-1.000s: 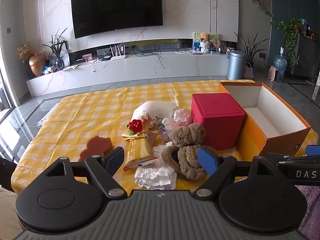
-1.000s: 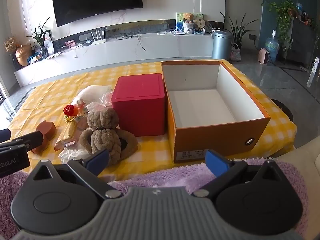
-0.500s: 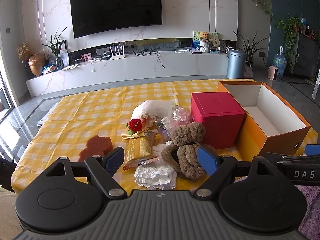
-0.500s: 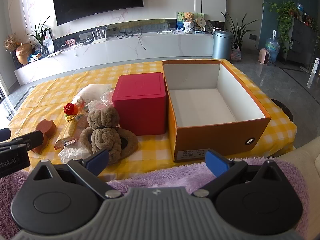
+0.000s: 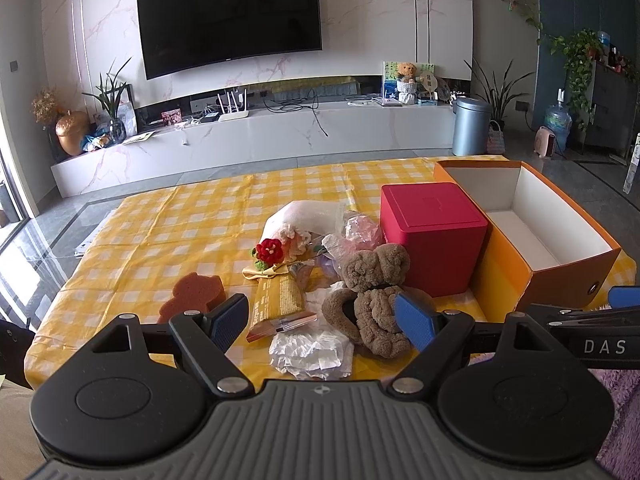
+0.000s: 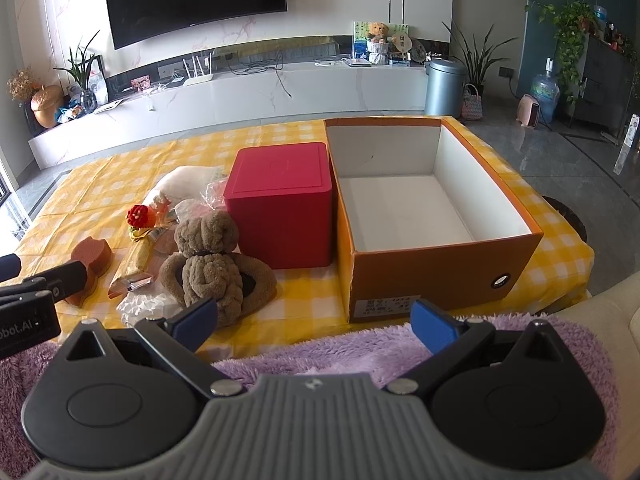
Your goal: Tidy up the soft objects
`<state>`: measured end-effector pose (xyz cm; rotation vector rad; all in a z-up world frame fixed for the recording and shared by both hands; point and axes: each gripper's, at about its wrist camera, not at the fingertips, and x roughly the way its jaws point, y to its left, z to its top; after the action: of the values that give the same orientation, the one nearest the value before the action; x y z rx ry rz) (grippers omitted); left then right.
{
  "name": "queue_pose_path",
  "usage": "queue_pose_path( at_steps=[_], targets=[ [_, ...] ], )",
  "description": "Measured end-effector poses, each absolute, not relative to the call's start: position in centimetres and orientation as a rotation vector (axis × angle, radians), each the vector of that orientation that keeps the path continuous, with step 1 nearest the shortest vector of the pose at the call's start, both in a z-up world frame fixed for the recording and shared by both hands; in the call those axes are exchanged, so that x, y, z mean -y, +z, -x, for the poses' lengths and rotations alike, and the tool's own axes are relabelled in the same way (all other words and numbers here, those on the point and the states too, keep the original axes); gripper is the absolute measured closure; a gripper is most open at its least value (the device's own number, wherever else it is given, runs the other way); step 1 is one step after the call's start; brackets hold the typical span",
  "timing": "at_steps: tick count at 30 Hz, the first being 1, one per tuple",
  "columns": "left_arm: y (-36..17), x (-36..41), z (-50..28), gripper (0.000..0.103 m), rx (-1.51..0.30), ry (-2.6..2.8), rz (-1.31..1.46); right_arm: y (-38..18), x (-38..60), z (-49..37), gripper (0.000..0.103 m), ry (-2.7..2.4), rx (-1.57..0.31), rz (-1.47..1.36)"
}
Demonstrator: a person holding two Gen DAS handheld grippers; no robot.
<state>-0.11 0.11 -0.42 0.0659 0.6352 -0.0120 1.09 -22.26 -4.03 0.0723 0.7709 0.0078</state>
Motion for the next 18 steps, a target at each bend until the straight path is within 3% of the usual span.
queue_pose_path(
  at_steps=[18],
  targets=[
    [-0.39,-0.16,0.19,0.006,-0.636,-0.012,-0.073,-4.00,22.20,-1.01,0.002,0.009,-0.771,-0.074]
  ],
)
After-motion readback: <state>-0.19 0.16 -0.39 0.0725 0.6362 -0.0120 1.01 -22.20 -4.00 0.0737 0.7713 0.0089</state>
